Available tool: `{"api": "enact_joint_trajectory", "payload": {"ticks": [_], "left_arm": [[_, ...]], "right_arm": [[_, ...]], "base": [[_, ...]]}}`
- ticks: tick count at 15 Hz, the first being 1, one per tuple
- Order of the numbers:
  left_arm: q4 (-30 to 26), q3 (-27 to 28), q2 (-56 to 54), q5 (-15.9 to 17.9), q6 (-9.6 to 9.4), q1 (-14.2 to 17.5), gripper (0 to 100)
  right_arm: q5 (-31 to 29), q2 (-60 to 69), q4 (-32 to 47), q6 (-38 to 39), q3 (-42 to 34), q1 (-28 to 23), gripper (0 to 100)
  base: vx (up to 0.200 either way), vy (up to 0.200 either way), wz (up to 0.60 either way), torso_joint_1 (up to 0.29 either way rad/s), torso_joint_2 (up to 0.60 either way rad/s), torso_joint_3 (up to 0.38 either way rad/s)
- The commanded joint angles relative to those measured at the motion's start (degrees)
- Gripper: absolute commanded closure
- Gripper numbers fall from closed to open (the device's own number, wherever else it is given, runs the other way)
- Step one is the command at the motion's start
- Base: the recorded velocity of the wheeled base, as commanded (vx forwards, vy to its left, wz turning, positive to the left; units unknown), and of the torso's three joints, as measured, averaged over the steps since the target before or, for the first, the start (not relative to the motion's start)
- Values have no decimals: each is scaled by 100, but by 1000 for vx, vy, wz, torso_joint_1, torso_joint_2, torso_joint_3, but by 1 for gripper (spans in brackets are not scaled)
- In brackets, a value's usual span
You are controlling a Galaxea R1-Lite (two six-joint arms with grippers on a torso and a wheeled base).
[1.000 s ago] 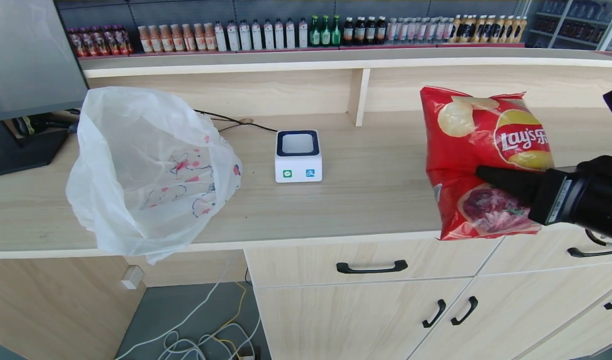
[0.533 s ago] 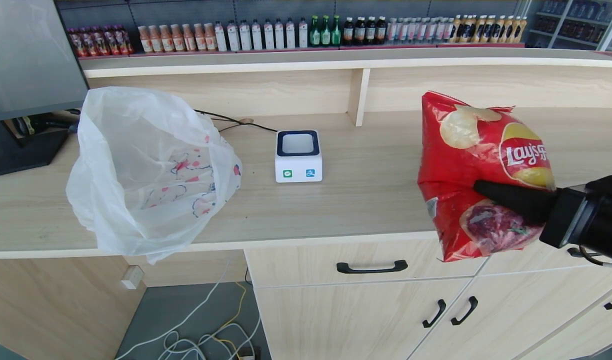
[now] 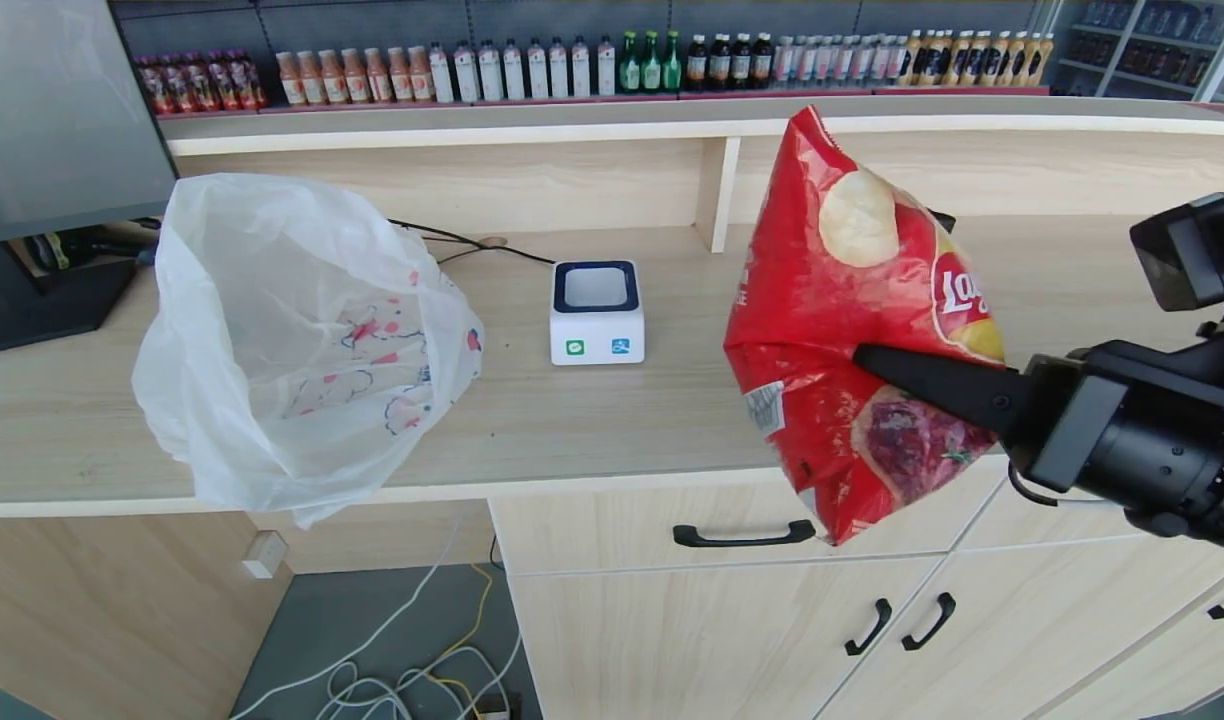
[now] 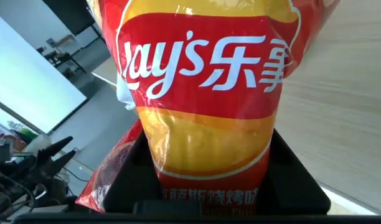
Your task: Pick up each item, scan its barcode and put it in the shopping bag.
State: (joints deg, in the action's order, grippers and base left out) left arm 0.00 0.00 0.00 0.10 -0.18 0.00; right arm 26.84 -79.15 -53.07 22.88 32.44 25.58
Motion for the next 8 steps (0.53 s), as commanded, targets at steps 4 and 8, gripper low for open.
{"api": "enact_joint_trajectory", "payload": {"ticks": [4,8], "left_arm": [[0,0,0,-1,1,0,0],[0,0,0,-1,1,0,0]], "right_arm": [[726,-724,-1883,1069,-1038,88,100],[796,-1296,-3693,2370,-1750,483,100]], "base": [[0,0,0,0,0,0],[0,0,0,0,0,0]]}}
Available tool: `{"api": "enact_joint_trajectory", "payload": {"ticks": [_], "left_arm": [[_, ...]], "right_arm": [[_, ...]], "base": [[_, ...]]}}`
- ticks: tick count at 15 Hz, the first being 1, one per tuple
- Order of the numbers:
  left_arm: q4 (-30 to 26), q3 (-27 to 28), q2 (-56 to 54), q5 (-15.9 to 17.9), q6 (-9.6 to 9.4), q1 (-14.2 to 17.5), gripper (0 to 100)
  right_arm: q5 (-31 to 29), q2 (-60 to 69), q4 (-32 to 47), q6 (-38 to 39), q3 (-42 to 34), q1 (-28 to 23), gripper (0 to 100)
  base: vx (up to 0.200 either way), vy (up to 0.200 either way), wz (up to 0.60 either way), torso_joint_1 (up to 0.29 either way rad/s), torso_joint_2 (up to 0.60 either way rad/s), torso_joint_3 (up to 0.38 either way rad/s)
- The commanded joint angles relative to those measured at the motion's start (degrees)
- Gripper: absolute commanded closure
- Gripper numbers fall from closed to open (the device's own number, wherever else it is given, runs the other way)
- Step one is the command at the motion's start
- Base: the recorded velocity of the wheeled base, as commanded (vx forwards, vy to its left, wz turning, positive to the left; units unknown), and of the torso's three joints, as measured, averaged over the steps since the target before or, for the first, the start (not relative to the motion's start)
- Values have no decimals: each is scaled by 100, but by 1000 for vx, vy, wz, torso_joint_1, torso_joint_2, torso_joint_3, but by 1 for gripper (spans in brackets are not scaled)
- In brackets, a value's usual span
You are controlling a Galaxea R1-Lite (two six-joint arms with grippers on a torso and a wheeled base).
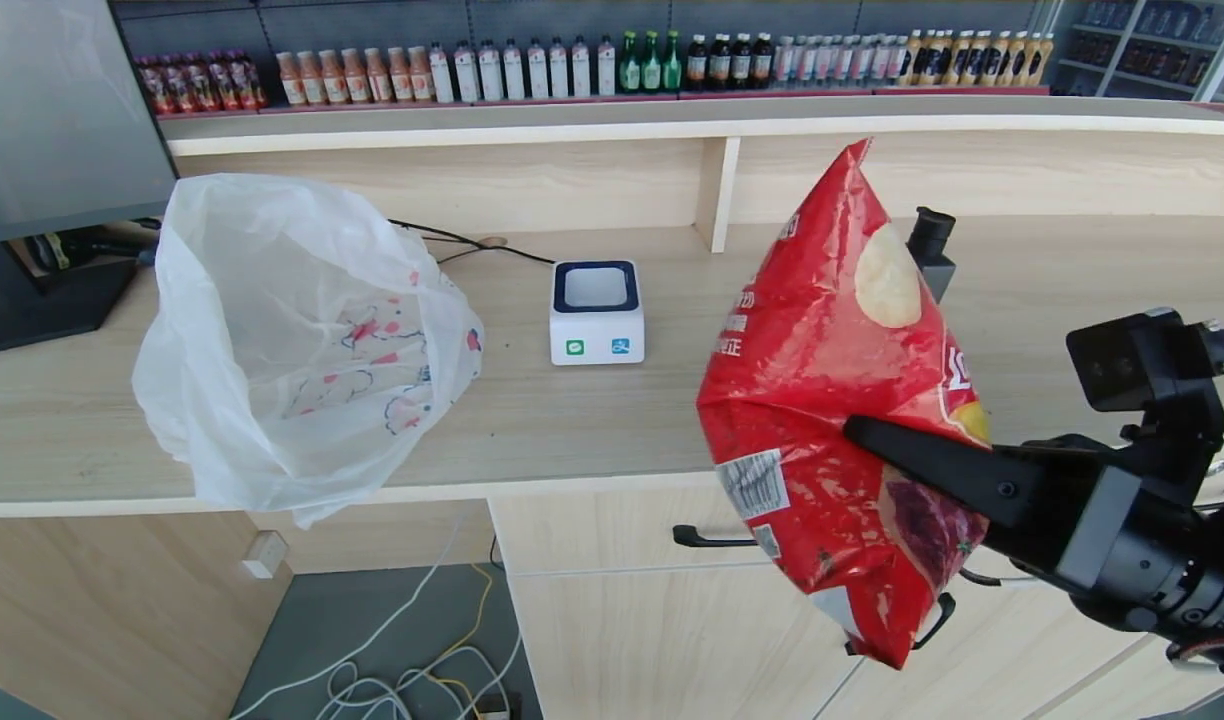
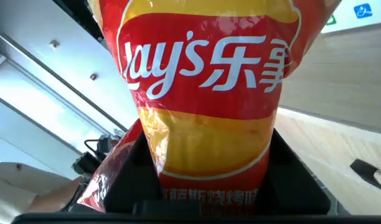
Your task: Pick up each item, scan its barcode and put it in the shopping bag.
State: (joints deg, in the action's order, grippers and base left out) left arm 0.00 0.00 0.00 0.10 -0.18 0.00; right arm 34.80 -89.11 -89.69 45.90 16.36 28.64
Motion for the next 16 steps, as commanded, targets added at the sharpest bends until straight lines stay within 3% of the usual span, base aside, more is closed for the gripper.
{"api": "enact_joint_trajectory", "payload": {"ticks": [1,4,8,16], "left_arm": [[0,0,0,-1,1,0,0],[0,0,0,-1,1,0,0],[0,0,0,-1,1,0,0],[0,0,0,-1,1,0,0]], "right_arm": [[0,-291,-31,244,-124,239,100],[0,-133,-31,877,-63,432,100],[-9,324,-31,2626,-80,424,100],[-44,447,-31,3997,315,362,100]], "base": [[0,0,0,0,0,0],[0,0,0,0,0,0],[0,0,0,0,0,0],[0,0,0,0,0,0]]}}
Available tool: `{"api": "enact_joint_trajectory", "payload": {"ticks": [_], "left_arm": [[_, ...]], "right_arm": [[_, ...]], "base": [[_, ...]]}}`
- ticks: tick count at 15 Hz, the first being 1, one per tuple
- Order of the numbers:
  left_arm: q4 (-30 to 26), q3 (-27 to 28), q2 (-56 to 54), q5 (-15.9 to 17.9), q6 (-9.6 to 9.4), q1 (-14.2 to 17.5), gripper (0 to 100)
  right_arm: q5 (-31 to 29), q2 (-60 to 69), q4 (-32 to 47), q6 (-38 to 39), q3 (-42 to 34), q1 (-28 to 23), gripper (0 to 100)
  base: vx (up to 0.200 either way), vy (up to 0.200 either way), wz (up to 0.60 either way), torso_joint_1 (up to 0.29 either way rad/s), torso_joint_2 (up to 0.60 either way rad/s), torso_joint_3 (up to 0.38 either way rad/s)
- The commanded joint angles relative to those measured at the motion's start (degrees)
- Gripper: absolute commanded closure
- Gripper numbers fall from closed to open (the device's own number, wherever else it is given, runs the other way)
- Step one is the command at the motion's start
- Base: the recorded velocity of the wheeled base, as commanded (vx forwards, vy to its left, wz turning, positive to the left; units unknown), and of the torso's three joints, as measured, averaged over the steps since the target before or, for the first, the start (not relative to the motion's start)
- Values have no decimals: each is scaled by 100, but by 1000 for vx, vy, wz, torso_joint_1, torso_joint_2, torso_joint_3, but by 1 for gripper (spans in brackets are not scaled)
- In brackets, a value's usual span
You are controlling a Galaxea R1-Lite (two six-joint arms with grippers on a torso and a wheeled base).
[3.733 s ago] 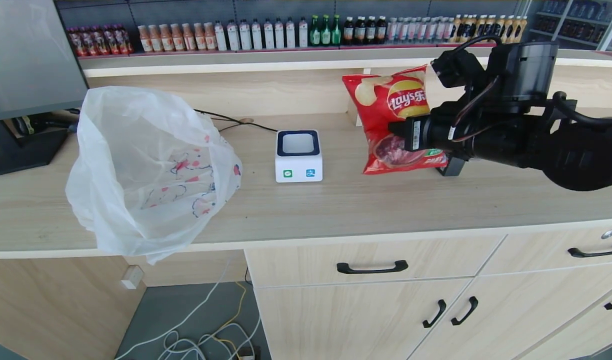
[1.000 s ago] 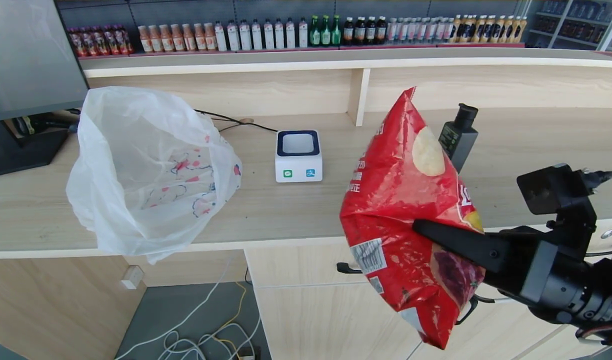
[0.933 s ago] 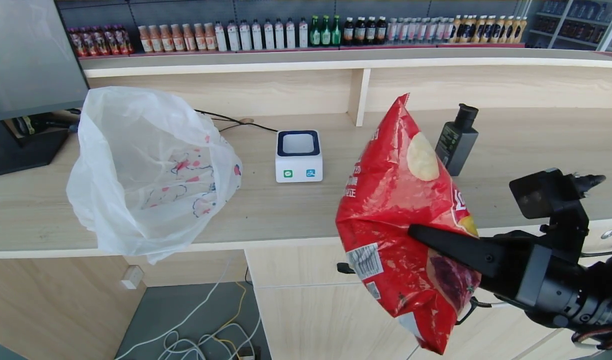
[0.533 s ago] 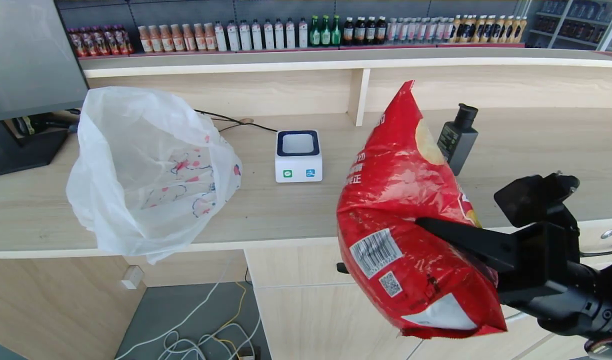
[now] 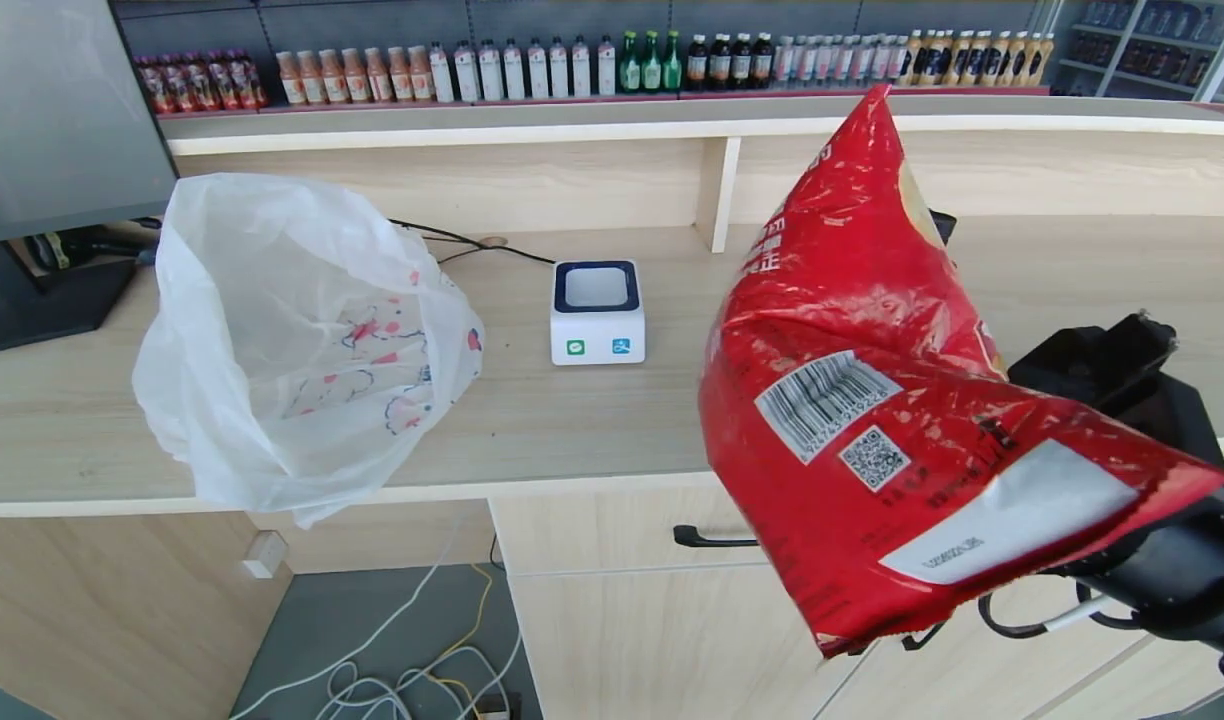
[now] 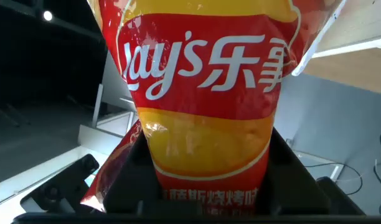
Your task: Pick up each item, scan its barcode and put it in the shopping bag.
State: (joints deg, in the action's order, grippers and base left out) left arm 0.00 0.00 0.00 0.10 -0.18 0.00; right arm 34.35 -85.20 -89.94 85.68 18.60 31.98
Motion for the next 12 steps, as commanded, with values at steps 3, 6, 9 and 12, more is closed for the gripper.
{"api": "enact_joint_trajectory", "payload": {"ticks": [3,6,9,12], "left_arm": [[0,0,0,-1,1,0,0],[0,0,0,-1,1,0,0],[0,0,0,-1,1,0,0],[0,0,0,-1,1,0,0]], "right_arm": [[10,100,-6,116,117,46,100],[1,170,-6,116,117,142,100],[1,170,-6,116,100,142,100],[1,153,-6,116,65,142,100]], "base": [[0,0,0,0,0,0],[0,0,0,0,0,0],[0,0,0,0,0,0],[0,0,0,0,0,0]]}}
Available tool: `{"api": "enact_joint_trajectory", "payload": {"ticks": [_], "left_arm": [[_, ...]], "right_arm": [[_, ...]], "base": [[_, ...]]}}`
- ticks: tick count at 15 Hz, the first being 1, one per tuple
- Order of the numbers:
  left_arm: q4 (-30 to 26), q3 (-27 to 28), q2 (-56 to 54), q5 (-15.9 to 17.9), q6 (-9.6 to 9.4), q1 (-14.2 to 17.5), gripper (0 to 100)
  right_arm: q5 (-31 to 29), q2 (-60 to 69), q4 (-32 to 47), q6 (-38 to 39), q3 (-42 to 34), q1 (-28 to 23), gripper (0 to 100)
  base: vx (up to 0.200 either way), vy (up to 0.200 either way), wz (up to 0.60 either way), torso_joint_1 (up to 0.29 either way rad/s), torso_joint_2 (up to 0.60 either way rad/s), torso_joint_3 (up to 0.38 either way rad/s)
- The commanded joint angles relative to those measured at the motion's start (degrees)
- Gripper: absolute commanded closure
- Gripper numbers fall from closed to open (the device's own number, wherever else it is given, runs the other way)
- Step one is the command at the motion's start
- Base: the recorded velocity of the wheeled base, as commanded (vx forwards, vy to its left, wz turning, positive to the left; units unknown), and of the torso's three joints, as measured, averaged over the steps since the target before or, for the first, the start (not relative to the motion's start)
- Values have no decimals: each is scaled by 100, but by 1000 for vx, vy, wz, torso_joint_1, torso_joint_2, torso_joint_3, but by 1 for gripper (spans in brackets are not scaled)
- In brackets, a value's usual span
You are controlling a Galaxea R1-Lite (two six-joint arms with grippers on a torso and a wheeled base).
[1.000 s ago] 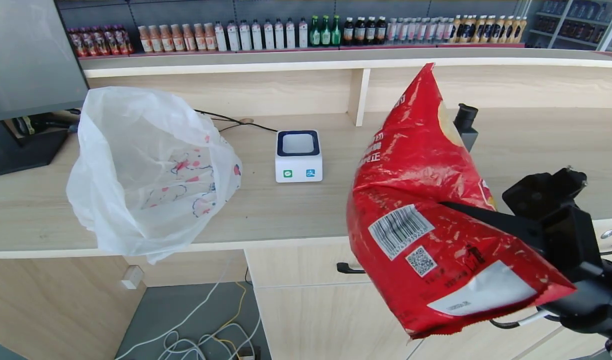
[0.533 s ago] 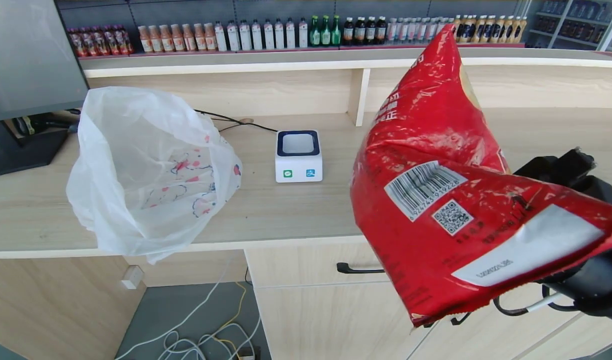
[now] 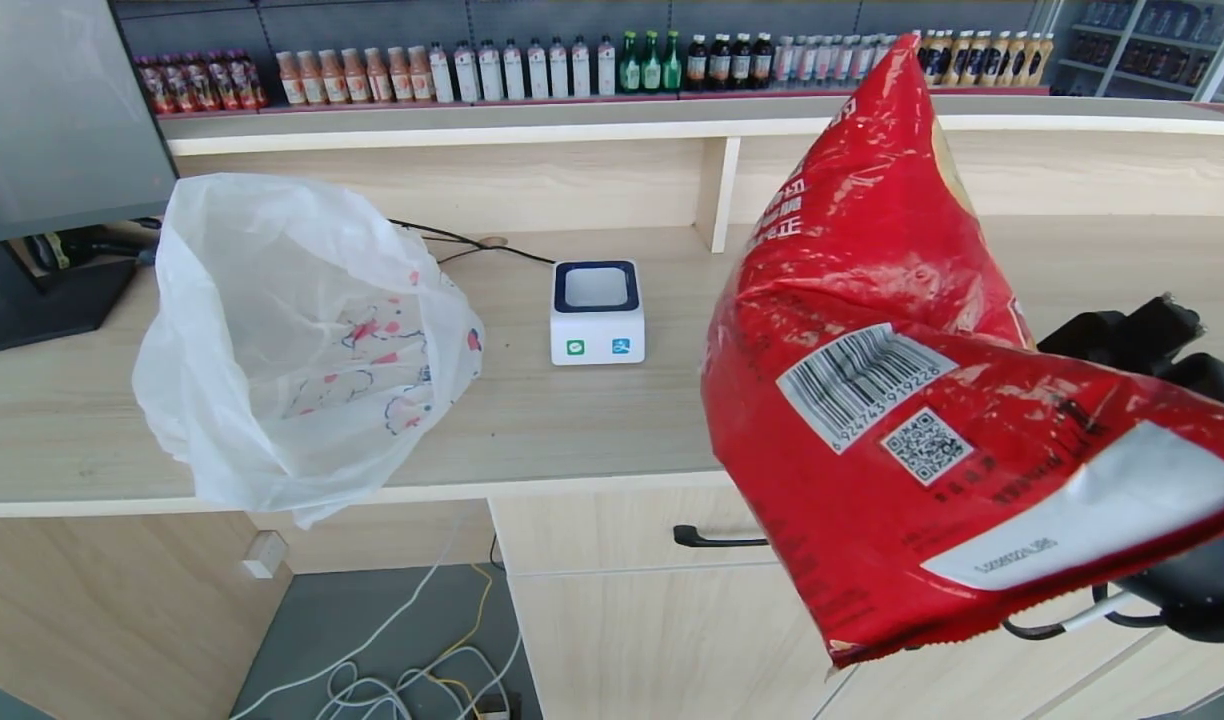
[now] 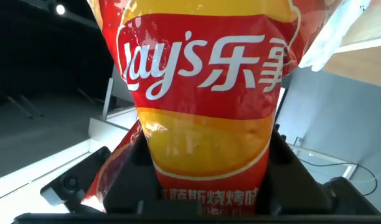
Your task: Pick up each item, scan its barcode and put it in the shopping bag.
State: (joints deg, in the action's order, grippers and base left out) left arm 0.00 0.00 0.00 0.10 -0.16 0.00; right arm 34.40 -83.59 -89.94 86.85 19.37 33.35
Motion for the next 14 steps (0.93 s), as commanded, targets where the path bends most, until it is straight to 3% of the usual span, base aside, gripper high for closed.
{"api": "enact_joint_trajectory", "payload": {"ticks": [1,11,14], "left_arm": [[0,0,0,-1,-2,0,0],[0,0,0,-1,-2,0,0],[0,0,0,-1,-2,0,0]], "right_arm": [[5,-8,-6,-10,-12,13,100],[-4,194,-6,-265,-56,4,100],[-4,343,-6,-1319,-548,-22,100]], "base": [[0,0,0,0,0,0],[0,0,0,0,0,0],[0,0,0,0,0,0]]}}
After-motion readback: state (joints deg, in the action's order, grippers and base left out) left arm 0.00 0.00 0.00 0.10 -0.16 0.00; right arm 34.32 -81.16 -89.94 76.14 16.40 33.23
